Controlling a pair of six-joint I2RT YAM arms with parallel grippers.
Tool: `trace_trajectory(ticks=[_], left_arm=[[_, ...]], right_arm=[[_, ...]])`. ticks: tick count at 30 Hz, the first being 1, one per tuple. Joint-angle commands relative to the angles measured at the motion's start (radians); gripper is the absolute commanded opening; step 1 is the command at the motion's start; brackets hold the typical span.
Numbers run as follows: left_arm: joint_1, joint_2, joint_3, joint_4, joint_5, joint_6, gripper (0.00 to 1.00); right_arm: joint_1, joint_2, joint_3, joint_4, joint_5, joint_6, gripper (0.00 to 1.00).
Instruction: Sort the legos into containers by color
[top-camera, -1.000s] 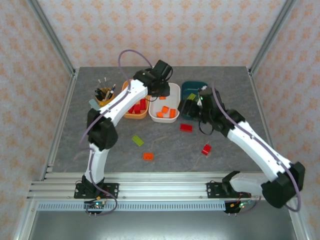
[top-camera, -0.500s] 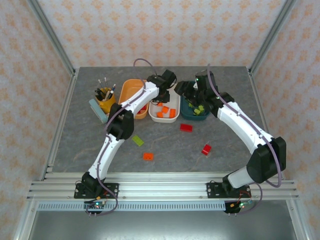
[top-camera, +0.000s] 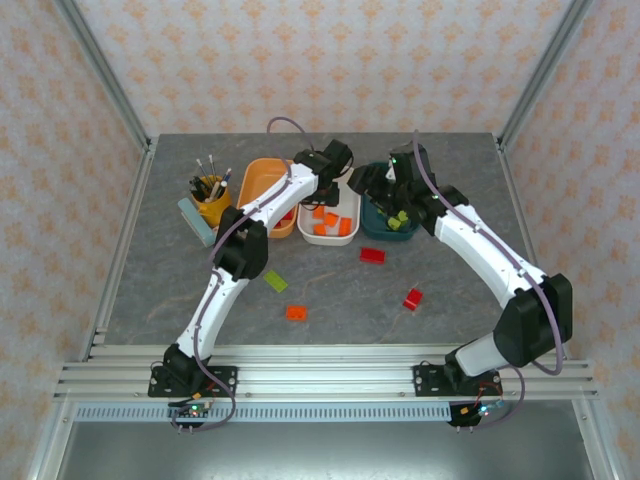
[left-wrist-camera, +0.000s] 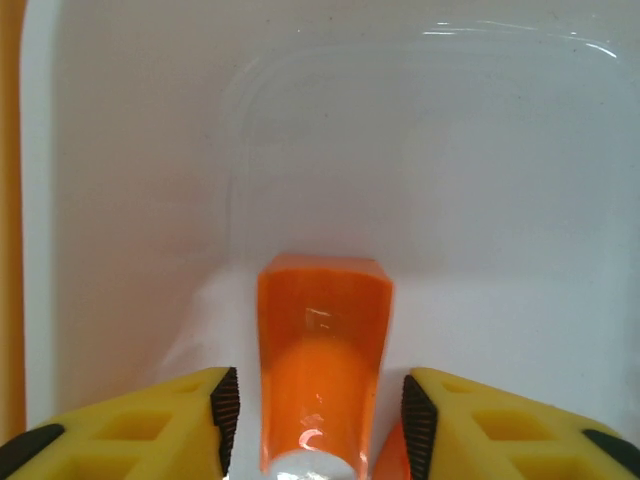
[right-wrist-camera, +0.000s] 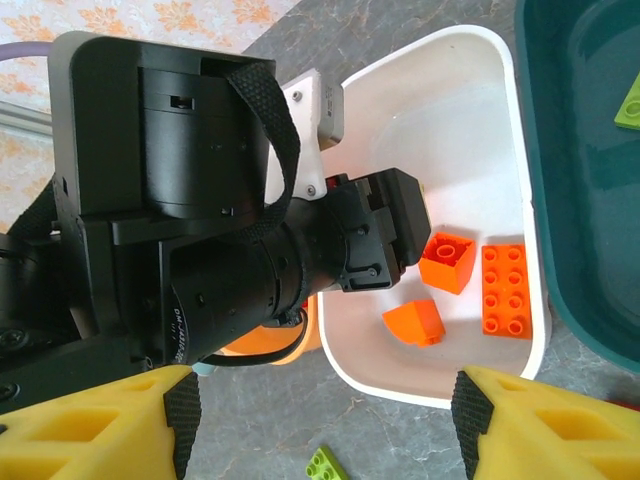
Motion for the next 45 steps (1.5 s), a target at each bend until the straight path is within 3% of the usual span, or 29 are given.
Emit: trace_trajectory(ticks=[1, 9, 12, 17, 22, 26, 34, 45], left_arm=[[0.002, -0.097, 0.000, -0.038, -0.001, -0.003, 0.54], [0.005, -0.342, -0.078, -0.024, -0.015, -0.065, 0.60], [0.020, -0.542, -0.294, 0.045, -0.020, -0.137, 0.64], [0.066, -0.958, -0.799, 0.159, 0.000, -0.248, 0.68], [0.069, -1.354, -1.201, 0.165, -0.011, -0.320, 0.72], [0.069, -1.651, -1.419, 0.108, -0.026, -0.382, 0.74], [0.069, -1.992, -1.529, -0.061, -0.060, -0.419, 0.75], [0.069, -2.075, -1.539, -0.144, -0.056, -0.436, 0.75]], right_arm=[[-0.005, -0.046, -0.010, -0.038, 0.017, -0.043, 0.70], [0.042, -0.058, 0.002, -0.137, 0.064, -0.183, 0.67], [0.134, 0.000, 0.041, -0.213, 0.103, -0.297, 0.67], [0.304, 0.141, 0.115, -0.277, 0.140, -0.425, 0.68], [0.436, 0.325, 0.256, -0.361, 0.176, -0.510, 0.68], [0.501, 0.488, 0.372, -0.418, 0.190, -0.513, 0.67], [0.566, 0.729, 0.594, -0.512, 0.225, -0.542, 0.70], [0.596, 0.856, 0.678, -0.551, 0.213, -0.540, 0.66]])
